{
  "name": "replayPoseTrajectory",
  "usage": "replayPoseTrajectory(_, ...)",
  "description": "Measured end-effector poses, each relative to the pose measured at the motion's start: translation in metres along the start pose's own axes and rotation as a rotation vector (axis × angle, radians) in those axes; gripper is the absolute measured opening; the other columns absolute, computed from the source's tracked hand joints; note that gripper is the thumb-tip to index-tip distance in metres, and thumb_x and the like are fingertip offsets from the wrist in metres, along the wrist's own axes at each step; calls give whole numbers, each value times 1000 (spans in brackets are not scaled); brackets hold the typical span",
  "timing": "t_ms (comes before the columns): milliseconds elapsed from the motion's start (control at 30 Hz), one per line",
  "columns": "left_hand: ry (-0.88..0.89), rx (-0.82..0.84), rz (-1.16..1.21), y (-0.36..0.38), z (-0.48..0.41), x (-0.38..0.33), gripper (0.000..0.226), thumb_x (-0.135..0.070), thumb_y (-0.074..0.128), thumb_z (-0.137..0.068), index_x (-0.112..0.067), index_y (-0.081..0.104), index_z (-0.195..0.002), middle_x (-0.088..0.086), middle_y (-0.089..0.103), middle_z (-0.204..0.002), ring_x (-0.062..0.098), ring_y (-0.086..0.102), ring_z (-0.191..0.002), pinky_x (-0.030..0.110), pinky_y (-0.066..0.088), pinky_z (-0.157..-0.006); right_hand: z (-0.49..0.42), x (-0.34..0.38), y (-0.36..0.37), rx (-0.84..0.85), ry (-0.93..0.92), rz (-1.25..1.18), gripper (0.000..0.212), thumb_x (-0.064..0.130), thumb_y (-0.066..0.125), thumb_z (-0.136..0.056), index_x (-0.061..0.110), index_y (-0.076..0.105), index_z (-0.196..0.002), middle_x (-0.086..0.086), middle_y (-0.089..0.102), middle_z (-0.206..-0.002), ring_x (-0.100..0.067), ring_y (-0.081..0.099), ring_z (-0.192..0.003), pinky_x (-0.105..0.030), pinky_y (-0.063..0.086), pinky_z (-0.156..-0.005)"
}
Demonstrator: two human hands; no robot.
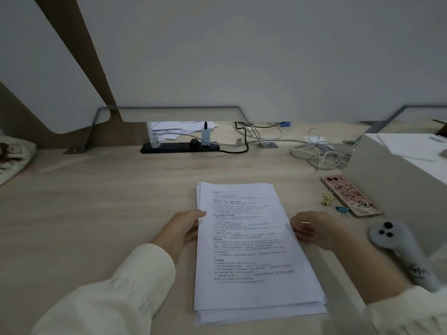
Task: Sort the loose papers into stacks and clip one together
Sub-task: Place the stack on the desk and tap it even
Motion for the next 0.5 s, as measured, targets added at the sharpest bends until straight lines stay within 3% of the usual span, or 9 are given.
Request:
replayPoseTrajectory(67,-9,9,-75,0,0,-1,21,-12,56,-86,0,65,-101,9,65,-79,19,58,-63,21,45,-52,1,-1,9,16,5,49,29,0,43,-90,11,42,-63,-8,39,-61,-15,37,-48,-19,34,-43)
replayPoseTrajectory(133,-12,-18,-114,-7,-5,0,39,-21,64,-74,-1,64,-108,12,67,-94,24,64,-73,25,48,-58,0,-3,18,26,11,141,30,-1,47,-86,5,43,-57,-7,36,-56,-17,29,-45,-21,26,-43)
replayPoseTrajectory(200,8,-47,-144,-19,-25,9,71,-33,69,-50,-6,60,-116,14,64,-114,31,66,-91,33,54,-70,0,-1,23,16,-39,196,16,-1,53,-82,-14,57,-75,-12,51,-67,-23,43,-55,-23,34,-50)
replayPoseTrajectory(267,38,-42,-168,-27,-50,19,82,-39,68,-41,-11,55,-117,13,61,-118,32,65,-96,41,56,-79,4,4,29,30,-112,196,16,-2,51,-83,-9,62,-93,-13,63,-81,-27,56,-66,-26,44,-58)
replayPoseTrajectory(367,55,-49,-171,-17,-14,1,61,-26,67,-61,-11,47,-116,11,60,-112,30,64,-95,44,56,-79,8,0,35,75,-148,190,25,4,51,-86,6,55,-111,-15,66,-102,-29,63,-81,-33,50,-67)
replayPoseTrajectory(467,77,-29,-141,-13,-2,-3,17,-5,52,-85,-3,47,-102,11,59,-88,19,60,-64,20,47,-45,9,-13,39,130,-131,187,38,11,54,-85,18,53,-122,-13,66,-111,-37,64,-98,-42,51,-79)
replayPoseTrajectory(500,95,-18,-144,-12,0,-4,8,-3,49,-87,-4,49,-95,9,58,-81,15,57,-57,17,43,-42,9,-15,38,125,-138,180,39,10,53,-85,20,54,-123,-11,67,-110,-37,64,-100,-41,52,-79)
Point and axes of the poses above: each hand's wrist, its own z-axis away from the middle knuckle, its own y-axis out of the palm, x = y × z, the point moved 10 cm from there along -z, towards the middle knuckle
